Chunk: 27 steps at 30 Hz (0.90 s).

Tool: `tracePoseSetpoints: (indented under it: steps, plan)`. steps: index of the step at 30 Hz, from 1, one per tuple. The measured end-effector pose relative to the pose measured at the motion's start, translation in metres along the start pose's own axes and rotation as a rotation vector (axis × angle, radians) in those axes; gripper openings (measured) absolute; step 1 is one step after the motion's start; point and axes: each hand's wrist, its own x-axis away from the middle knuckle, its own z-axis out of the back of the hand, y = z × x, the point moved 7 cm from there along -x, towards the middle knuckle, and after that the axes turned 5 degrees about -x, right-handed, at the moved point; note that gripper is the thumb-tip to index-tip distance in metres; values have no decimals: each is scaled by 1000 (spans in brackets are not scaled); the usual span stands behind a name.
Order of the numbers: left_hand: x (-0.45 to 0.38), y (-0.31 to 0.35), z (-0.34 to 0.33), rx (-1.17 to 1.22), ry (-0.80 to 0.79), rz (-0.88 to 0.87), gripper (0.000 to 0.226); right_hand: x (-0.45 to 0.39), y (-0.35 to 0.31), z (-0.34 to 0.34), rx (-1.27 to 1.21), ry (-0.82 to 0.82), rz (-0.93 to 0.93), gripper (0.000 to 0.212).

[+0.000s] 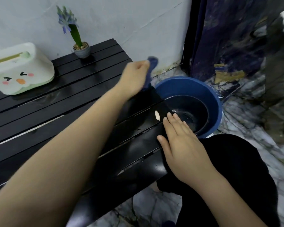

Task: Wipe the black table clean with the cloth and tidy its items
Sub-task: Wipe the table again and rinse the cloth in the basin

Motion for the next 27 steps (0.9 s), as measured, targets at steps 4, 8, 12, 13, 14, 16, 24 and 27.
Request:
tracePoseSetpoints:
  steps: [4,8,12,13,14,16,24,27]
  plan:
    - [89,-29,67,-400,119,-180,35,1,10,4,-14,-3,-67,62]
    - [209,-64,85,-558,0,-313,49,3,21,7,-31,-15,-120,62]
    - [242,-92,75,-738,-153,-342,54,4,21,6,-34,-33,-142,59]
    - [236,-89,67,-750,-167,-354,53,4,21,5,-39,-33,-145,59]
    - [227,-85,57,-755,-178,-373,52,4,21,5,-45,-30,-148,57]
    - [208,-76,33,-760,-203,-418,52,4,21,6,-58,-12,-158,55]
    - [119,-20,-63,-730,-276,-543,50,2,24,5,-102,19,-154,51]
    - [81,-5,-94,-626,-342,-465,47,3,26,7,-119,26,-145,52]
